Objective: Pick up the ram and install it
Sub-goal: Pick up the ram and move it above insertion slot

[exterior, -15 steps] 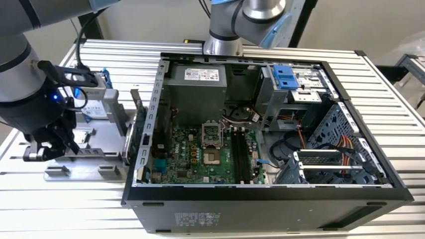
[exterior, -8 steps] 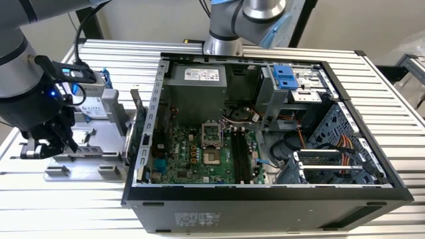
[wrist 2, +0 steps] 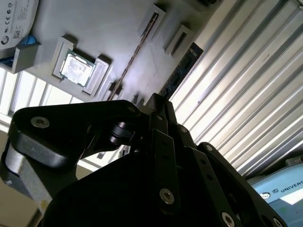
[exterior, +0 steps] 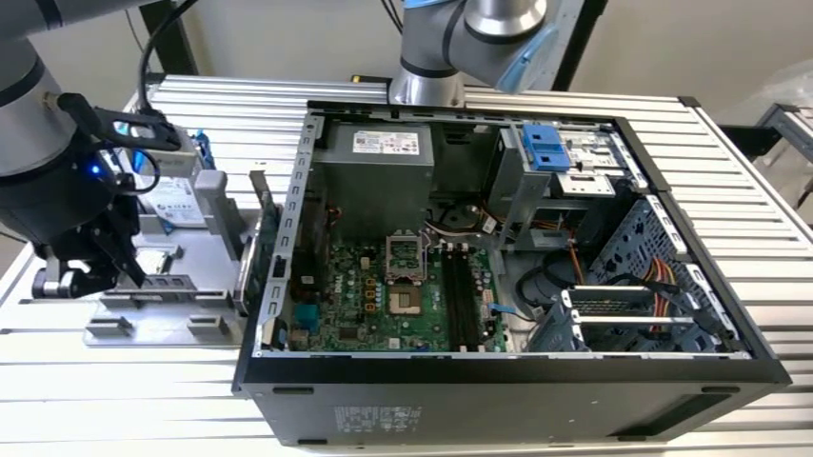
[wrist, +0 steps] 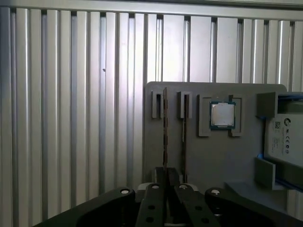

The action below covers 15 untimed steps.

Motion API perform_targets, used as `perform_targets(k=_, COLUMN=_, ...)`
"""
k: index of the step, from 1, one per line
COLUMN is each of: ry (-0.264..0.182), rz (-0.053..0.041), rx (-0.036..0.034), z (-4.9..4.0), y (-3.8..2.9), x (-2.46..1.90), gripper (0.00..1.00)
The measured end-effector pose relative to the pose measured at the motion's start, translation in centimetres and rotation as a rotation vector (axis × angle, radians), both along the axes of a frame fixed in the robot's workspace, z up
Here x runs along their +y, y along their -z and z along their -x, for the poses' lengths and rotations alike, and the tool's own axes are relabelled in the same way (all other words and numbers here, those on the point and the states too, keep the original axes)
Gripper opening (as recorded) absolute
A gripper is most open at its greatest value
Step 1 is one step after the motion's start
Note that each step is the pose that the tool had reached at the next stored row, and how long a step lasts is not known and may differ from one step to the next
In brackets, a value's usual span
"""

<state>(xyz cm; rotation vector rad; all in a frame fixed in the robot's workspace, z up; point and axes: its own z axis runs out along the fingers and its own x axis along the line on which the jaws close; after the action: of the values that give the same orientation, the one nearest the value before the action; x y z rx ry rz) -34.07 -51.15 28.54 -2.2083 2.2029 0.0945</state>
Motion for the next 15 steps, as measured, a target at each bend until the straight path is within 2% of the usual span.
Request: perform_targets(k=15, ry=0.000, rz=0.0000, rx=0.0000, z=0.00, y=-1.32, x=0.00, gripper=0.00)
